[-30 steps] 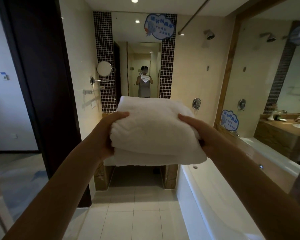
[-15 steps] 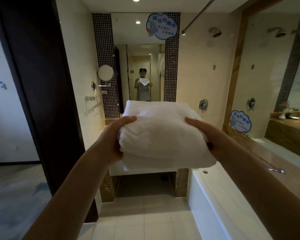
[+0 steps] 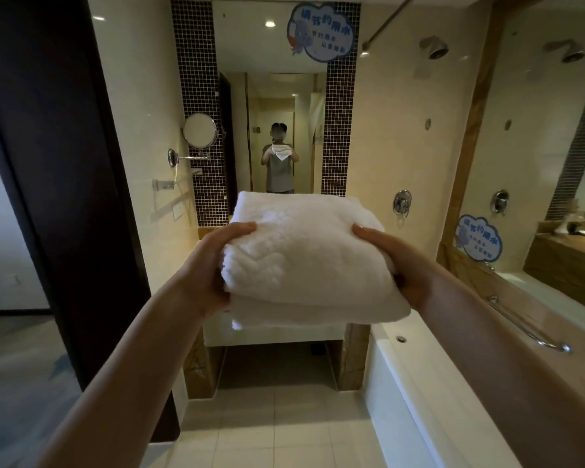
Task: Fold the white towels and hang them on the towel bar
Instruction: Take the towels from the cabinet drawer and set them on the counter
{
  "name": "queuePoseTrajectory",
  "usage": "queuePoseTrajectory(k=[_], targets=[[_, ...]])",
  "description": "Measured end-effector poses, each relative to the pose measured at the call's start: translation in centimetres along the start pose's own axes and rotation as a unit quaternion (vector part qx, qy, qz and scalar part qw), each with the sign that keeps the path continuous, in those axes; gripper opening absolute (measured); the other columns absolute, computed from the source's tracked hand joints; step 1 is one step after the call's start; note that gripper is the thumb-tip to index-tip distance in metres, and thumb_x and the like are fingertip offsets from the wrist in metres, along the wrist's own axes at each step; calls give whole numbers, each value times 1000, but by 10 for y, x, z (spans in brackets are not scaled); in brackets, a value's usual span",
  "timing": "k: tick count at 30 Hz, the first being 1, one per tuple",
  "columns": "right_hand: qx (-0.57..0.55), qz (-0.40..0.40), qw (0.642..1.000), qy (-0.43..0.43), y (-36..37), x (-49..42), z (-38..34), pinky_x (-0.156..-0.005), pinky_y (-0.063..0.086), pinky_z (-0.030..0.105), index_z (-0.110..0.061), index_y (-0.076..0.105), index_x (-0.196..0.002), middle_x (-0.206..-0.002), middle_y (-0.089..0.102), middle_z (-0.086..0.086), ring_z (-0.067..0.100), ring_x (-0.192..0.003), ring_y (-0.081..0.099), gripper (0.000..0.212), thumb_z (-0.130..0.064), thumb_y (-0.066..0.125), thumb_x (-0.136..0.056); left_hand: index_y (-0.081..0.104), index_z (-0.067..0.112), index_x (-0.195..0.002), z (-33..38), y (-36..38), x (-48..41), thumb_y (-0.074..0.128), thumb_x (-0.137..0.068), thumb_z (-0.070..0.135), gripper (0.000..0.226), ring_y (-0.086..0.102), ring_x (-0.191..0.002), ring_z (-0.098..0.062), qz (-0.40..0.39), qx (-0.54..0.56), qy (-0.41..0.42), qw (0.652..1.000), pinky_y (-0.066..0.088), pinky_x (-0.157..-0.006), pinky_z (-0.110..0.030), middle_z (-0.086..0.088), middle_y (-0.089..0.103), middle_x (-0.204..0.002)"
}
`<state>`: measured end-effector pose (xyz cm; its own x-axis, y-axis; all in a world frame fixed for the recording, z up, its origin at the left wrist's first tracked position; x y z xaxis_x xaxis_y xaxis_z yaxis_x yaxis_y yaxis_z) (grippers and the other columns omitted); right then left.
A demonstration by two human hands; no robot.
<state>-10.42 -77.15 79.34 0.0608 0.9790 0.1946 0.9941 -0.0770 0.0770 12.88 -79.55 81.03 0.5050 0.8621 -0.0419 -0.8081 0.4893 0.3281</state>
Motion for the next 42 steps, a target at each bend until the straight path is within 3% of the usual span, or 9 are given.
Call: queuePoseTrajectory(k=[5, 11, 17, 21, 25, 31, 35, 39, 42], targets=[[4, -7, 1000, -20, -17, -48, -19, -95, 49, 49, -21, 52, -131, -118, 66, 12, 32, -107, 63, 92, -49, 80, -49, 77, 13, -69, 2, -3, -47, 61, -74, 35, 28, 71, -65, -21, 9, -1, 10, 1000, 56, -56, -31, -6, 72, -72], [-2, -33, 999, -32, -33, -102, -31, -78, 56, 38, -19, 61, -121, -105, 73, 8, 26, -94, 70, 77, -50, 78, -53, 78, 13, -71, 3, -11, -100, 60, -75, 36, 29, 70, -65, -21, 19, -2, 19, 1000, 57, -58, -31, -7, 72, -74], [-20, -73, 997, -23, -41, -150, -34, -86, 55, 43, -18, 60, -124, -110, 71, 11, 29, -99, 69, 75, -47, 78, -58, 78, 12, -75, 1, -23, -144, 64, -71, 36, 28, 70, -67, -24, 44, -15, 20, 999, 56, -57, -32, -10, 72, -79], [-29, -88, 995, -24, -43, -181, -37, -75, 58, 37, -15, 62, -121, -104, 73, 10, 25, -89, 71, 64, -45, 72, -65, 78, 12, -75, 2, -35, -174, 63, -72, 36, 28, 70, -67, -23, 43, -18, 18, 999, 56, -57, -31, -9, 73, -79], [-33, -78, 996, -25, -45, -215, -42, -74, 57, 36, -15, 62, -122, -108, 72, 11, 26, -92, 70, 67, -45, 73, -63, 78, 11, -77, 3, -52, -210, 63, -74, 36, 29, 71, -68, -23, 40, -15, 17, 999, 55, -55, -30, -10, 72, -79], [-19, -65, 997, -22, -41, -270, -53, -66, 58, 33, -16, 65, -113, -95, 75, 8, 23, -81, 73, 63, -47, 71, -59, 77, 9, -84, 8, -85, -267, 67, -72, 34, 30, 71, -74, -25, 26, 0, 9, 1000, 56, -59, -32, -13, 73, -86], [-16, -31, 999, -28, -37, -311, -62, -75, 55, 37, -16, 62, -120, -106, 72, 10, 25, -92, 70, 69, -47, 71, -59, 77, 8, -87, 15, -109, -306, 69, -69, 35, 33, 71, -77, -26, 11, -2, -2, 1000, 56, -61, -33, -13, 73, -88], [-23, -13, 999, -26, -30, -348, -64, -59, 55, 29, -17, 65, -113, -94, 75, 7, 21, -78, 73, 61, -47, 71, -60, 73, 7, -95, 20, -137, -344, 73, -65, 36, 42, 71, -80, -29, 12, -6, -11, 1000, 56, -62, -35, -15, 72, -93], [-38, -4, 999, -21, -25, -375, -66, -50, 55, 27, -16, 66, -108, -87, 76, 6, 20, -72, 73, 50, -43, 71, -66, 75, 9, -90, 21, -155, -367, 74, -62, 37, 40, 72, -78, -28, 8, -11, -15, 1000, 56, -60, -35, -14, 73, -90]])
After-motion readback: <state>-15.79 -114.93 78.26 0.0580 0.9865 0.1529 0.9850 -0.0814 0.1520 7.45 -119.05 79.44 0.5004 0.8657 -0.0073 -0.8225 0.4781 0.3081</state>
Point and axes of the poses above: each hand's wrist, its own x-axis away from the middle knuckle, its own y-axis out of the palm, z = x × y, the point moved 6 cm from there along -x, towards the middle knuckle
